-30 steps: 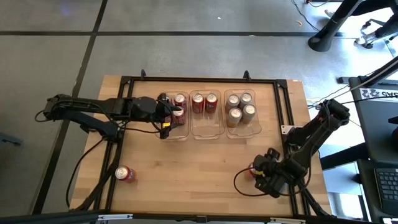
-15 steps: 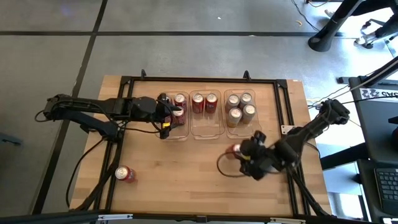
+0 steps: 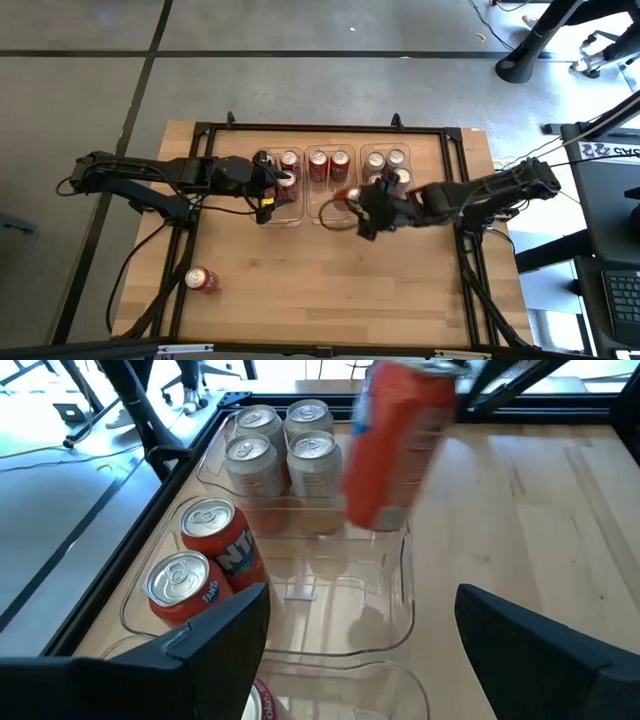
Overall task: Sort soda cans
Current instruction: Put the right orange soda can into the middle transparent bin, then put the orange soda can into the middle transparent bin
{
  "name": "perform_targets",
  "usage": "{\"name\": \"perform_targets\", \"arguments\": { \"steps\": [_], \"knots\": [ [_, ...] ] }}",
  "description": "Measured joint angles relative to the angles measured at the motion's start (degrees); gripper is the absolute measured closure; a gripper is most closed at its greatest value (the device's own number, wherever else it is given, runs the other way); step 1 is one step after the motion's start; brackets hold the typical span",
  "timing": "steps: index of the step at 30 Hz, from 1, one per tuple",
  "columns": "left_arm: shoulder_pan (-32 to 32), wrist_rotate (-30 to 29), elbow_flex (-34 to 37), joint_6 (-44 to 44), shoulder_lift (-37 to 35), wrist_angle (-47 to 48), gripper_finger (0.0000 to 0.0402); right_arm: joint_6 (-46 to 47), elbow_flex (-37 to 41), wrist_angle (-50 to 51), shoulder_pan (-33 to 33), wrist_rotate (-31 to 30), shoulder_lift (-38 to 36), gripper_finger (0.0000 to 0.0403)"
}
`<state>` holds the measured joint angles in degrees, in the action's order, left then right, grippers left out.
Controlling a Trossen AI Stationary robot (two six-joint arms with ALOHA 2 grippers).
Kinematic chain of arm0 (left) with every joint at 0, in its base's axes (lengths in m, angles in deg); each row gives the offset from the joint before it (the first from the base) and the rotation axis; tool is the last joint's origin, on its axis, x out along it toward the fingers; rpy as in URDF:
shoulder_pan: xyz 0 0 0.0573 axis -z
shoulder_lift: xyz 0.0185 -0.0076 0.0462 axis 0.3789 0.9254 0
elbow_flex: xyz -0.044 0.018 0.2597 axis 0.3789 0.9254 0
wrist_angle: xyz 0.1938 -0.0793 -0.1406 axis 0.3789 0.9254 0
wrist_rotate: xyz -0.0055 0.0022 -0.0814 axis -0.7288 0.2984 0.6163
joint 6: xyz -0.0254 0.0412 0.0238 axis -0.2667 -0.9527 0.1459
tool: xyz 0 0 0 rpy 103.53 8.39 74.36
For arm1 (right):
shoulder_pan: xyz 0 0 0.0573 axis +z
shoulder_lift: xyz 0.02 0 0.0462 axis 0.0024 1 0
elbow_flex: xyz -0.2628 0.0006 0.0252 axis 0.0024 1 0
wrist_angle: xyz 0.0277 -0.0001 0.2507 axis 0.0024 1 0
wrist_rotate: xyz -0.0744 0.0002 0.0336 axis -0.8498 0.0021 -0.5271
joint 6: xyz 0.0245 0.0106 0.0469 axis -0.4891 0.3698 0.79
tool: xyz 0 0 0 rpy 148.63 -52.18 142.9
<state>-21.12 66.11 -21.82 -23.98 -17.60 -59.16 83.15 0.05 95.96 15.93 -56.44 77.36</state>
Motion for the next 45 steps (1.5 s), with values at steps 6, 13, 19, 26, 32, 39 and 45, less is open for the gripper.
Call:
{"name": "perform_targets", "arguments": {
  "steps": [6, 13, 19, 26, 32, 39, 45],
  "knots": [
    [0.00, 0.00, 0.00, 0.32, -0.02, 0.67, 0.0095, -5.12, 0.02, -2.01, -8.78, 0.26, 2.66, 0.0126],
    [0.00, -0.02, 0.00, 1.46, -0.02, 0.58, 0.0095, -6.57, 0.04, -3.31, -16.21, 8.07, 7.88, 0.0125],
    [0.00, -0.02, 0.00, 1.58, -0.02, 0.42, 0.0095, -6.45, 0.04, -4.46, -19.07, 11.27, 12.89, 0.0125],
    [0.00, -0.02, 0.00, 1.89, -0.02, 0.69, 0.0095, -6.08, 0.04, -5.79, -19.73, 11.93, 17.80, 0.0125],
    [0.00, -0.02, 0.00, 1.98, -0.02, 0.60, 0.0095, -6.11, -0.07, -6.68, -19.56, 11.65, 18.57, 0.0118],
    [0.00, -0.02, 0.00, 1.98, -0.02, 0.40, 0.0095, -6.34, -2.41, -5.29, -19.56, 11.62, 18.56, 0.0059],
    [0.00, 0.00, 0.00, 1.98, -0.02, 0.66, 0.0095, -6.52, -8.07, 3.01, -19.49, 12.08, 18.19, 0.0022]
  ]
}}
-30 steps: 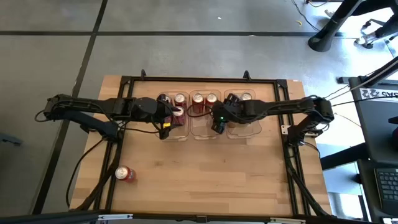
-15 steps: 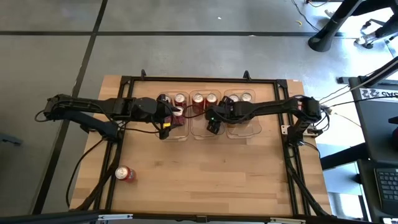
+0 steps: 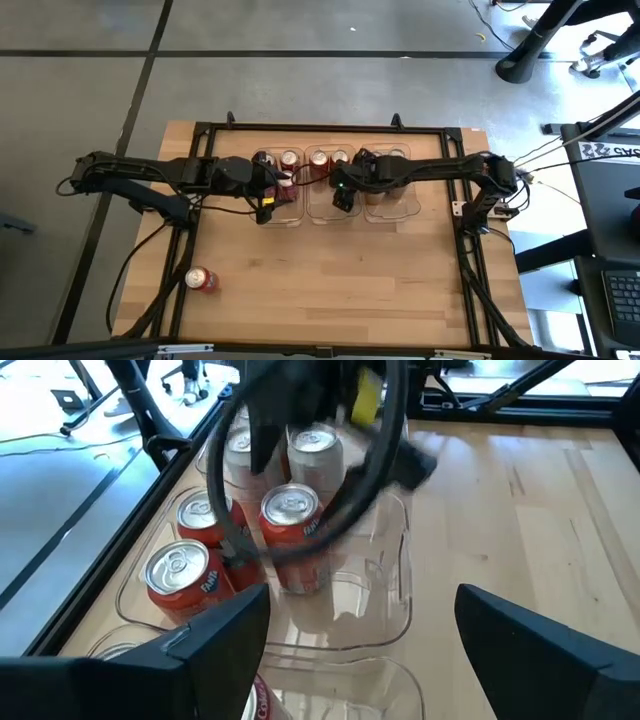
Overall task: Sort soda cans
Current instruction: Put the orange soda can into the middle transparent bin
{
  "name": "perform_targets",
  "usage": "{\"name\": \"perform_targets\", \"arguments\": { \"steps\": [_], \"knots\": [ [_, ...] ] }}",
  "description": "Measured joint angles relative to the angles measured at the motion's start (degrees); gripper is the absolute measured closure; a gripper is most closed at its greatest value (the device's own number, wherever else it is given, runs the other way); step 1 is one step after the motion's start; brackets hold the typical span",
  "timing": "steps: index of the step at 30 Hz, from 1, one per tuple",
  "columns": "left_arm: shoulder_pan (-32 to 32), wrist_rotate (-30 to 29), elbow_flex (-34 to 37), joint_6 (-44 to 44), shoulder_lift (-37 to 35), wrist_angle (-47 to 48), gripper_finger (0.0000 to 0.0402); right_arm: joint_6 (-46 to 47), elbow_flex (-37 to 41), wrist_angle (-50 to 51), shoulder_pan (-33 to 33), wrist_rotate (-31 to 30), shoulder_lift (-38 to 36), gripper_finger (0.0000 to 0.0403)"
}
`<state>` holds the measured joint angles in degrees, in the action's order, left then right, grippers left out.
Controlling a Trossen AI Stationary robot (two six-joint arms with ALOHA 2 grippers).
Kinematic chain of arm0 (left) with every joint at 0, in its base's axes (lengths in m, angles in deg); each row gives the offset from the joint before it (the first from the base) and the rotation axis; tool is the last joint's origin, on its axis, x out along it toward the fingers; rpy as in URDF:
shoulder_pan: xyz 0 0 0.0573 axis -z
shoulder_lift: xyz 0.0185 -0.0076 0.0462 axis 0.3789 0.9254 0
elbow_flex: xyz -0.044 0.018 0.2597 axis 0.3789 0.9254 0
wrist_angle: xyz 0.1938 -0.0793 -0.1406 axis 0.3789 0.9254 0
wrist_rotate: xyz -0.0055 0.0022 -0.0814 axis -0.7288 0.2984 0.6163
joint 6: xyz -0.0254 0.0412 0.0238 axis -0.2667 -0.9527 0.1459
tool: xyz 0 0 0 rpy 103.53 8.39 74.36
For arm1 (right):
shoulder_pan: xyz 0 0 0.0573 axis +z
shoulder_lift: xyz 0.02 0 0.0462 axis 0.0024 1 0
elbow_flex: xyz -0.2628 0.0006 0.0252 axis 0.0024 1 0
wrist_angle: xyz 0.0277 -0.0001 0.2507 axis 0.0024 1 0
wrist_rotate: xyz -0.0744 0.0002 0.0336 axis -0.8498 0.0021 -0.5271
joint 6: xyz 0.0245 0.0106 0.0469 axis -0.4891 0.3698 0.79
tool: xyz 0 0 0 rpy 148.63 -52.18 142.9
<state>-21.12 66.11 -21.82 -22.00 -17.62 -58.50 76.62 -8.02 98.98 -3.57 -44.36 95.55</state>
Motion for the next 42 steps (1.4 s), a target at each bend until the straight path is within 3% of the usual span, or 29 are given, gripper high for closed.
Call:
{"name": "perform_targets", "arguments": {
  "steps": [8, 13, 18, 23, 27, 33, 38, 42],
  "knots": [
    [3.90, 0.06, -5.28, 1.99, -1.06, 8.57, 0.0095, 1.83, -3.10, 7.05, 4.69, 2.66, -5.03, 0.0013],
    [11.60, -0.05, -9.57, 4.20, -1.07, 16.38, 0.0095, 2.07, -3.12, 5.77, 10.73, -2.59, -5.44, 0.0013],
    [20.29, -2.13, -9.48, 1.19, -0.88, 21.59, 0.0095, 4.23, -1.01, 2.53, 15.89, -7.75, -4.92, 0.0013],
    [25.31, -1.88, -9.42, 10.05, -0.22, 19.84, 0.0095, 6.64, 3.03, -1.20, 19.02, -9.33, -4.92, 0.0013],
    [25.07, -3.77, -9.44, 3.32, 0.36, 13.50, 0.0095, 11.86, 6.49, -3.51, 19.77, -8.34, -4.92, 0.0013],
    [25.95, -4.50, -9.40, 3.18, 1.35, 15.07, 0.0095, 17.28, 10.25, -4.27, 20.76, -7.65, -4.89, 0.0013],
    [28.13, -6.08, -9.40, 12.03, 2.39, 25.87, 0.0095, 17.37, 10.67, -4.72, 21.09, -7.23, -4.90, 0.0013],
    [30.43, 2.08, -9.40, 23.01, 2.14, 35.32, 0.0095, 17.01, 10.67, -5.60, 21.09, -7.28, -4.90, 0.0013]
  ]
}}
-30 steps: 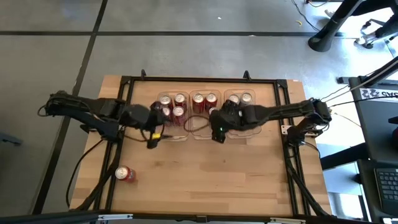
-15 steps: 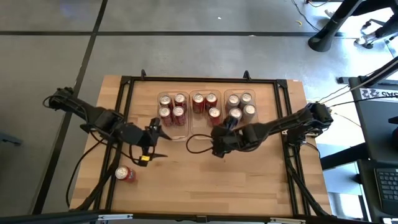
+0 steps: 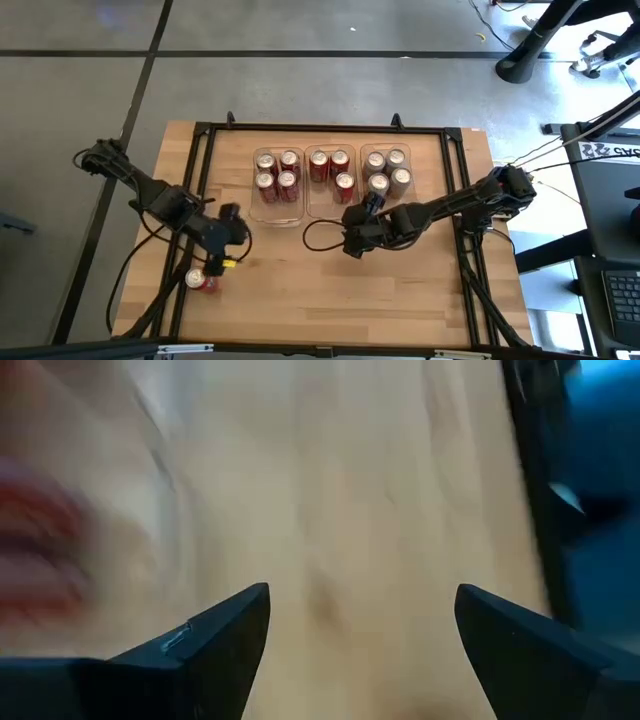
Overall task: Sort soda cans
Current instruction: Put the orange soda can into the middle transparent bin
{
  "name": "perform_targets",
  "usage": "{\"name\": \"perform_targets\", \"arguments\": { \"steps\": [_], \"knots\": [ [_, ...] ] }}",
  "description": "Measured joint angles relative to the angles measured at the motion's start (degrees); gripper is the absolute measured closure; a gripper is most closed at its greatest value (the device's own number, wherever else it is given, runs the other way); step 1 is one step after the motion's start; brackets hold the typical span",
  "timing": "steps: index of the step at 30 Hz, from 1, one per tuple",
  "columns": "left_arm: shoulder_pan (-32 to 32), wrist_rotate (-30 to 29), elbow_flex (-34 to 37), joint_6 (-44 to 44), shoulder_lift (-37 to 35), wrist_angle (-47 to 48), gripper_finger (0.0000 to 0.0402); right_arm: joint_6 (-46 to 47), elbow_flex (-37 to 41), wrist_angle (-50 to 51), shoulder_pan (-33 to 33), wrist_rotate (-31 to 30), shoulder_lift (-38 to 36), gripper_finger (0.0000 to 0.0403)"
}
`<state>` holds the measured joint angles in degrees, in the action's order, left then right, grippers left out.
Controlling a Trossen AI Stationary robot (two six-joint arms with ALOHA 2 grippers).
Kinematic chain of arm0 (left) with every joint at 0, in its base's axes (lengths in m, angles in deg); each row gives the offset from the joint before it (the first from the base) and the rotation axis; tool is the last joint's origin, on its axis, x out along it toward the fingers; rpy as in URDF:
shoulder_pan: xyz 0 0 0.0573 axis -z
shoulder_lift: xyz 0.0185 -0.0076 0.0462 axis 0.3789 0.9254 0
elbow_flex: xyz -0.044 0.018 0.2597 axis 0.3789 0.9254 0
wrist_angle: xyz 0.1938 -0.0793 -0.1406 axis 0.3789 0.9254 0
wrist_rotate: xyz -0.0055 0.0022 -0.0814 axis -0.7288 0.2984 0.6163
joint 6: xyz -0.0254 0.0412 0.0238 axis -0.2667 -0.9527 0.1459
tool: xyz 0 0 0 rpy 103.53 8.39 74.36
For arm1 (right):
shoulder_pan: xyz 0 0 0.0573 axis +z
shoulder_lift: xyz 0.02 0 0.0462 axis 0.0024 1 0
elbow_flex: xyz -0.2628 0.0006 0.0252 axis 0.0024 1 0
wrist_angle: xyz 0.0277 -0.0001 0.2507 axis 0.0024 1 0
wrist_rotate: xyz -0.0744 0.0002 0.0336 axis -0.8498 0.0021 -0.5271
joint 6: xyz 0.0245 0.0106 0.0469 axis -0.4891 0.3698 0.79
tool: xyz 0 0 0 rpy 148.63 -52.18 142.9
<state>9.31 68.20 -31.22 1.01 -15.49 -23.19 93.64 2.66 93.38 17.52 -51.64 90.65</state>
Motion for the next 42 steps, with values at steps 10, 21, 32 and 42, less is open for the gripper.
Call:
{"name": "perform_targets", "arguments": {
  "steps": [10, 21, 32, 42],
  "knots": [
    [3.99, 13.84, 0.00, 29.07, -0.04, 11.14, 0.0095, -1.43, 0.02, -2.29, -0.15, -1.28, 0.00, 0.0013],
    [13.66, 15.07, 0.00, 31.07, 1.58, 14.70, 0.0095, -1.44, 0.02, -2.98, -0.13, -1.79, 0.00, 0.0013],
    [21.95, 14.00, 0.00, 32.58, 7.85, 16.25, 0.0096, -1.81, 0.02, -2.93, -0.13, -4.06, 0.00, 0.0013],
    [26.38, 10.50, 0.00, 34.46, 11.46, 15.86, 0.0096, -1.81, 0.02, -2.96, -0.13, -4.08, 0.00, 0.0013]
  ]
}}
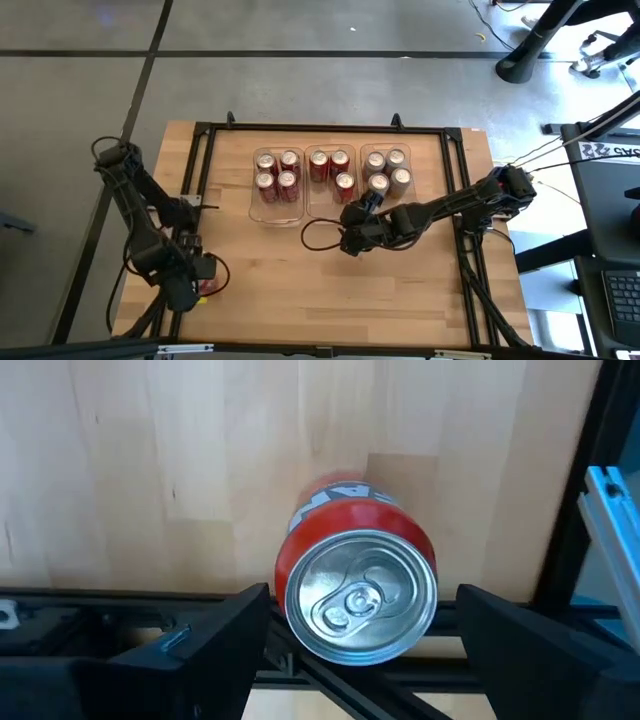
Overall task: Sort soda cans
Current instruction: Put the orange soda can into the middle transparent bin
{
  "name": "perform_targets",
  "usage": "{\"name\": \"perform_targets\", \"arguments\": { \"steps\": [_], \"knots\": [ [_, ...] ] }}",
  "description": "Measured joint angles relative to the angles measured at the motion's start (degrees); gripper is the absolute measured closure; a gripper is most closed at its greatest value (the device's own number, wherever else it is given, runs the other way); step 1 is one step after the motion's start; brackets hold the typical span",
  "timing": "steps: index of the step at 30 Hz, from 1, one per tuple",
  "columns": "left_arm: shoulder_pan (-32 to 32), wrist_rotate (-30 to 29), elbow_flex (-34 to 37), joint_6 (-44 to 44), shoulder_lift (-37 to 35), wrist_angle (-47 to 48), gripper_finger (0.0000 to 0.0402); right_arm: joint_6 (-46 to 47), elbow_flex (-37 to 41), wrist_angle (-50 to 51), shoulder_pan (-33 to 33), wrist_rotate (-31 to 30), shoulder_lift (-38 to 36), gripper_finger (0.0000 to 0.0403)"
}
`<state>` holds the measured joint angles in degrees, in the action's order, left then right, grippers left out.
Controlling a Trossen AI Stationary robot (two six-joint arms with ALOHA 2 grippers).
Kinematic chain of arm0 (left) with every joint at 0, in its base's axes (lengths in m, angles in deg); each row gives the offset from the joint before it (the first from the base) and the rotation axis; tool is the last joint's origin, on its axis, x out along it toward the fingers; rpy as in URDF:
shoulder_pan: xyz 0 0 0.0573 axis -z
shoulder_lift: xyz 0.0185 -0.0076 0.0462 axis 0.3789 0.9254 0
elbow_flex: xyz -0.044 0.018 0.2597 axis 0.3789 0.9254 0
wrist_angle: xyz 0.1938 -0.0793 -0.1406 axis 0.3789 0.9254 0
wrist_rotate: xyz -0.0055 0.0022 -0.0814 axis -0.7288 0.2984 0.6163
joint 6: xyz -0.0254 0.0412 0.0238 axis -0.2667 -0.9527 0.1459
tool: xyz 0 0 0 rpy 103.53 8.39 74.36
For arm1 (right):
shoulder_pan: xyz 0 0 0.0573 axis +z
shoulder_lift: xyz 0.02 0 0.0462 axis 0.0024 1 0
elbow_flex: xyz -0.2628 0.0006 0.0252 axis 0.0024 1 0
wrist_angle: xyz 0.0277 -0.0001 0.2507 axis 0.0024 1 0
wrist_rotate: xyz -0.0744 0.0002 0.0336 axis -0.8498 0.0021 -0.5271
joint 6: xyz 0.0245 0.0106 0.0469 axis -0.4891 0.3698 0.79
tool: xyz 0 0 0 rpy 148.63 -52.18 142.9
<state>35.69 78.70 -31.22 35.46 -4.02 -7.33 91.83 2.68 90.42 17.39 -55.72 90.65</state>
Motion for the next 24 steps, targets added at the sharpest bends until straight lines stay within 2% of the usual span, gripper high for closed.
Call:
{"name": "perform_targets", "arguments": {
  "steps": [4, 15, 24],
  "knots": [
    [1.06, -2.68, 0.04, 0.36, 0.89, 0.10, 0.0096, -0.02, 0.00, -0.10, 0.00, -0.02, 0.00, 0.0013],
    [3.75, -2.81, 0.09, 3.01, 3.57, 1.28, 0.0096, -0.02, 0.00, -1.30, 0.00, 0.13, 0.00, 0.0013],
    [4.02, -2.99, 4.45, 2.47, 3.32, -3.89, 0.0095, -0.02, 0.00, -1.61, 0.02, 0.17, 0.00, 0.0013]
  ]
}}
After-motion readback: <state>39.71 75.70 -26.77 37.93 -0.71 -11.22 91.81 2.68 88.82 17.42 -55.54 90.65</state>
